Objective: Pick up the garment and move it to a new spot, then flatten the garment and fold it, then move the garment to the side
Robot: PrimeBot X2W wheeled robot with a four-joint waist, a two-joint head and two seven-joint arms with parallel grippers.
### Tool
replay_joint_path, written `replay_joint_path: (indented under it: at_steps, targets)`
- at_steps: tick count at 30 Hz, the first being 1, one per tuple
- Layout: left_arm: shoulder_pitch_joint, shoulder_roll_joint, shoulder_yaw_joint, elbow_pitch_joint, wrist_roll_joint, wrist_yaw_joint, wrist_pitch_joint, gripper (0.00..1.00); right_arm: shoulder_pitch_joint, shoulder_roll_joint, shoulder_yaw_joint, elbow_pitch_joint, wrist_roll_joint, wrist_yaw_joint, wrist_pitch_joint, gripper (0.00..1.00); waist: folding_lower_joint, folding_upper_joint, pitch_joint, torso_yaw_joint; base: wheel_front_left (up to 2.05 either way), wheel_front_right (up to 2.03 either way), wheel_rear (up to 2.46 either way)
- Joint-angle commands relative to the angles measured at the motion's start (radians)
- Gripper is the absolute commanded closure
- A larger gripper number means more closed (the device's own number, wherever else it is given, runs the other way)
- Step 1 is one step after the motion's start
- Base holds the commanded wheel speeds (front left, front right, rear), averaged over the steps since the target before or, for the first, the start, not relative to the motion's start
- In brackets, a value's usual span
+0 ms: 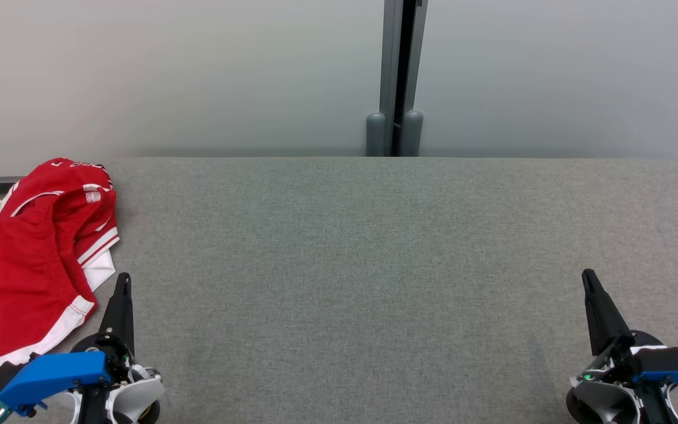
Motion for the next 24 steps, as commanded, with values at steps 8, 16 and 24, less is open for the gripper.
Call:
replay_joint_path:
  at_steps: [8, 16, 24]
  targets:
    - [-0.01, -0.002, 0.0, -0.004, -0.002, -0.004, 0.002, 1.0, -0.011, -0.005, -0.002, -0.003, 0.003, 0.0, 0.002, 1.0, 0.0, 0.0, 0.0, 0.0, 0.0, 0.0, 0.0]
    - [-0.01, -0.002, 0.0, -0.004, -0.002, -0.004, 0.002, 1.0, -0.011, -0.005, -0.002, -0.003, 0.003, 0.0, 0.002, 1.0, 0.0, 0.0, 0.0, 0.0, 0.0, 0.0, 0.0]
    - [0.035, -0.004, -0.011, 0.026, 0.005, 0.001, -0.012, 0.0, 0.027, 0.005, 0.015, 0.032, -0.002, -0.001, -0.012, 0.0, 0.0, -0.0001, 0.0, 0.0, 0.0, 0.0, 0.0]
